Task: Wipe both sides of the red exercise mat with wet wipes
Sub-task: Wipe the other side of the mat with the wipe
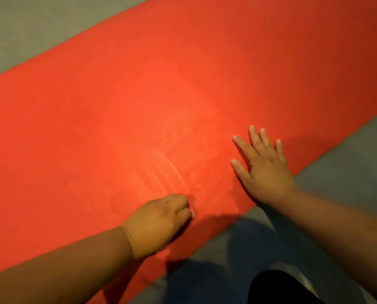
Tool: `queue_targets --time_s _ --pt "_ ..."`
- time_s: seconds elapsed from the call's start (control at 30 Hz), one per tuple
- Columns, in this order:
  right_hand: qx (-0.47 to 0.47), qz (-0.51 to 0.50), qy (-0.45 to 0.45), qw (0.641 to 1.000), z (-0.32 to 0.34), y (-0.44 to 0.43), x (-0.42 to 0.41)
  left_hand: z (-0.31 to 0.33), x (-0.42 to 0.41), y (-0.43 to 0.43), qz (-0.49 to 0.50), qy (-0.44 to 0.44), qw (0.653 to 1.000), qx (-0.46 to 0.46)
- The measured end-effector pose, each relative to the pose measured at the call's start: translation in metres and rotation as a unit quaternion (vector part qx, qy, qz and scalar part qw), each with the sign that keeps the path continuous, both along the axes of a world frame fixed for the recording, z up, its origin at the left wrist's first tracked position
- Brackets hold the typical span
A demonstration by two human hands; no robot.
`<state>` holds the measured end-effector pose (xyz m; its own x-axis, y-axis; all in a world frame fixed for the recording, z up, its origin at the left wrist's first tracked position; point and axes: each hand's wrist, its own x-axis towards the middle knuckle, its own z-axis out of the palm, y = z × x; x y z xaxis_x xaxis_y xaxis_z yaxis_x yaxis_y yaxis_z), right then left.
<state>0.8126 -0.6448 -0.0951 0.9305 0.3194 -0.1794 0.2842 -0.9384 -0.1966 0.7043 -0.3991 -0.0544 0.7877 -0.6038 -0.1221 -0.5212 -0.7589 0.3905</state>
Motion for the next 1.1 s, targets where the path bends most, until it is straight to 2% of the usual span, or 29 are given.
queue_targets --time_s 0.03,0.07,0.1,0.17,0.23,0.27,0.3,0.33,0.4,0.43,0.47,0.5,0.53,0.57,0.6,0.67,0.73,0.77,0.8,0.83,0.87,0.93,1.0,1.07,1.1 --pt "-0.001 -0.002 0.001 1.000 0.000 0.001 0.000 -0.002 0.009 0.012 -0.050 -0.001 0.999 0.011" --pt "0.000 -0.003 0.003 1.000 0.000 0.001 0.000 -0.006 0.028 0.026 -0.054 -0.022 0.998 0.024" --pt "0.003 -0.001 0.004 1.000 0.000 0.000 0.000 -0.011 0.053 0.040 -0.008 -0.057 0.998 0.033" --pt "0.009 0.002 0.006 1.000 0.001 -0.002 0.000 -0.015 0.109 0.065 0.192 -0.112 0.974 0.052" --pt "0.013 0.004 0.013 1.000 0.002 -0.003 0.001 -0.020 0.144 0.079 0.380 -0.094 0.919 0.043" --pt "0.014 0.006 0.014 1.000 0.002 -0.003 0.001 -0.019 0.145 0.069 0.444 -0.071 0.892 0.045" --pt "0.016 0.007 0.016 1.000 0.002 -0.003 0.001 -0.021 0.136 0.055 0.460 -0.061 0.885 0.041" --pt "0.019 0.006 0.016 1.000 0.002 -0.002 0.001 -0.020 0.120 0.037 0.430 -0.067 0.900 0.027" --pt "0.024 0.002 0.011 1.000 0.002 -0.002 0.000 -0.015 0.069 -0.002 0.248 -0.067 0.966 -0.018" --pt "0.026 0.001 0.010 1.000 0.002 -0.002 0.000 -0.009 0.042 -0.014 0.150 0.001 0.988 -0.046" --pt "0.027 0.002 0.011 1.000 0.002 -0.001 0.000 -0.005 0.023 -0.016 0.075 0.069 0.993 -0.056" --pt "0.027 0.003 0.014 1.000 0.002 -0.002 0.000 -0.006 0.017 -0.009 0.013 0.084 0.995 -0.057" --pt "0.027 0.002 0.017 0.999 0.002 -0.002 0.001 -0.008 0.024 0.005 -0.011 0.063 0.996 -0.055" --pt "0.029 0.004 0.020 0.999 0.003 -0.003 0.001 -0.012 0.041 0.019 -0.017 0.004 1.000 -0.024" --pt "0.031 0.009 0.023 0.999 0.003 -0.004 0.002 -0.014 0.063 0.035 0.020 -0.049 0.999 0.011" --pt "0.040 0.024 0.030 0.998 0.005 -0.009 0.002 -0.015 0.118 0.063 0.205 -0.109 0.971 0.060" --pt "0.047 0.039 0.036 0.997 0.007 -0.018 0.001 -0.016 0.151 0.072 0.399 -0.103 0.910 0.051" --pt "0.050 0.042 0.035 0.997 0.007 -0.023 0.001 -0.017 0.153 0.060 0.459 -0.082 0.884 0.040" --pt "0.051 0.042 0.033 0.997 0.007 -0.027 0.000 -0.018 0.144 0.040 0.474 -0.061 0.878 0.033" --pt "0.051 0.042 0.032 0.997 0.007 -0.029 -0.001 -0.016 0.127 0.016 0.445 -0.057 0.893 0.026" --pt "0.052 0.040 0.031 0.997 0.006 -0.030 -0.002 -0.014 0.105 -0.009 0.367 -0.061 0.928 0.012" --pt "0.058 0.028 0.026 0.998 0.005 -0.029 -0.003 -0.004 0.056 -0.048 0.153 -0.020 0.988 -0.021" --pt "0.064 0.029 0.020 0.997 0.004 -0.026 -0.003 -0.003 0.046 -0.041 0.018 -0.009 1.000 -0.014" --pt "0.065 0.033 0.027 0.997 0.004 -0.029 -0.003 -0.007 0.079 -0.016 0.008 -0.036 0.999 0.026" --pt "0.067 0.040 0.031 0.996 0.004 -0.033 -0.003 -0.009 0.103 -0.003 0.061 -0.069 0.995 0.046"
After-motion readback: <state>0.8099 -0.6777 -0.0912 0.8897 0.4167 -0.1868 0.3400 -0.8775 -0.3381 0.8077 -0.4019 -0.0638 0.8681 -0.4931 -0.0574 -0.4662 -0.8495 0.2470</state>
